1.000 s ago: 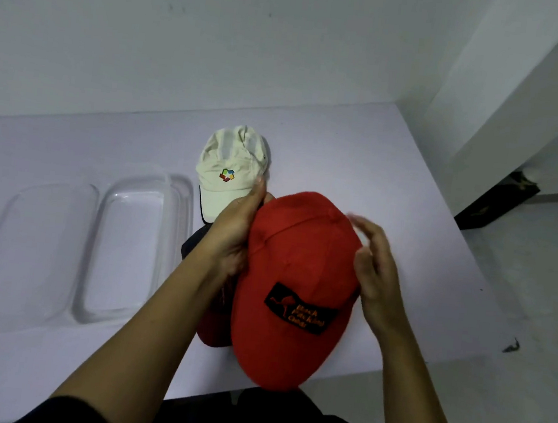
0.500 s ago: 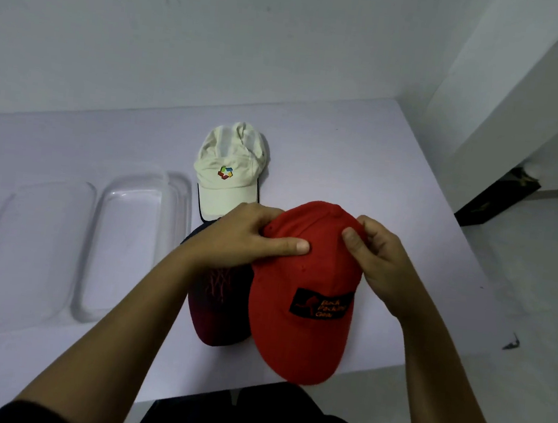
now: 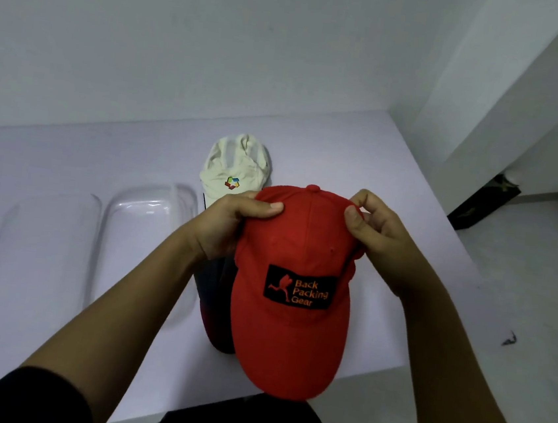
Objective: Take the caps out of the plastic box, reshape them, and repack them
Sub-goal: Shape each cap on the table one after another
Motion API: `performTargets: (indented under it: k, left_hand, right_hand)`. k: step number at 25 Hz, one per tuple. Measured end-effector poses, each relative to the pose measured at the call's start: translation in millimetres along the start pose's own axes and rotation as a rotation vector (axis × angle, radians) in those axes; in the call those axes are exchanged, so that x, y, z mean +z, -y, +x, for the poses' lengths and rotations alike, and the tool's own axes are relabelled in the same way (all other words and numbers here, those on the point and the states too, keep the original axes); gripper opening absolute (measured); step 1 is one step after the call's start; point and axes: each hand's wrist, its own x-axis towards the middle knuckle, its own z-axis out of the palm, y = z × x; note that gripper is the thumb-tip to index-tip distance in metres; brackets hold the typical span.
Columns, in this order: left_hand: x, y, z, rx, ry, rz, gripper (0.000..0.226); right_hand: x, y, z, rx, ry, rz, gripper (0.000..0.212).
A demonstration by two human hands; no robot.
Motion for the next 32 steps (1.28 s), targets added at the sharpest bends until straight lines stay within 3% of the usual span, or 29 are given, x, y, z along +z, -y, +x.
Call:
performTargets:
  k: [3,5,7,9,10,14,18,22,25,28,30,32]
  left_hand:
    - [-20.0,-10.2,-22.8,-0.01,-0.011,-0.015,0.026]
    - [-34.7,-16.0,-35.9,0.048,-0.041,-0.059,0.046]
    - [-49.7,-20.0,-48.1,0.103,-0.061,-0.104,0.068]
    - [-60.6,-20.9,-57.7,0.153,-0.079,-0.137,0.068]
    - [-62.5,-21.6,-62.6,0.161,-0.087,-0.144,0.067]
    - [-72.1,-21.6,-78.0,0.17,-0.066,-0.148,0.065]
    - [-78.4,-17.2,-90.6,0.148,0.013,-0.178,0.062]
    - [-86.5,-14.9,-98.2,0.159,-0.028,-0.137,0.062]
    - [-90.9,-14.3,-100.9,0.165,-0.023,-0.155,0.05]
    - [-91.7,-6.8,-98.3,0.12,-0.02,-0.173,0.049]
    - [-92.0,-1.6,-94.0,0.085,-0.033,-0.183,0.057]
    - [-93.3,-0.5,-89.1,0.088,-0.043,-0.202,0.06]
  right_hand:
    - [14.9,9.1,9.7,-0.021,-0.07,-0.02,0.019]
    - [17.0,12.5,13.4,-0.031,-0.157,-0.079,0.02]
    - [24.1,9.1,14.1,-0.028,-0.113,-0.103,0.039]
    - [42.5,-4.7,10.7,-0.011,0.013,-0.083,0.068]
    - [55.0,-10.5,7.2,-0.012,0.063,-0.057,0.073]
    - [92.3,-20.8,0.2,0.054,0.021,0.29,0.049]
    - [111.4,-26.7,7.9,0.206,-0.064,0.574,0.074]
    - [133.4,-38.3,5.1,0.305,-0.008,0.818,0.086]
    - [144.0,-45.4,-0.6,0.229,0.026,0.881,0.069]
    - [153.9,-37.5,-4.1,0.168,-0.036,0.919,0.031]
    - [153.4,-35.5,-3.1,0.129,-0.1,0.947,0.044]
    - [140.4,-42.2,1.1,0.142,-0.018,1.009,0.04]
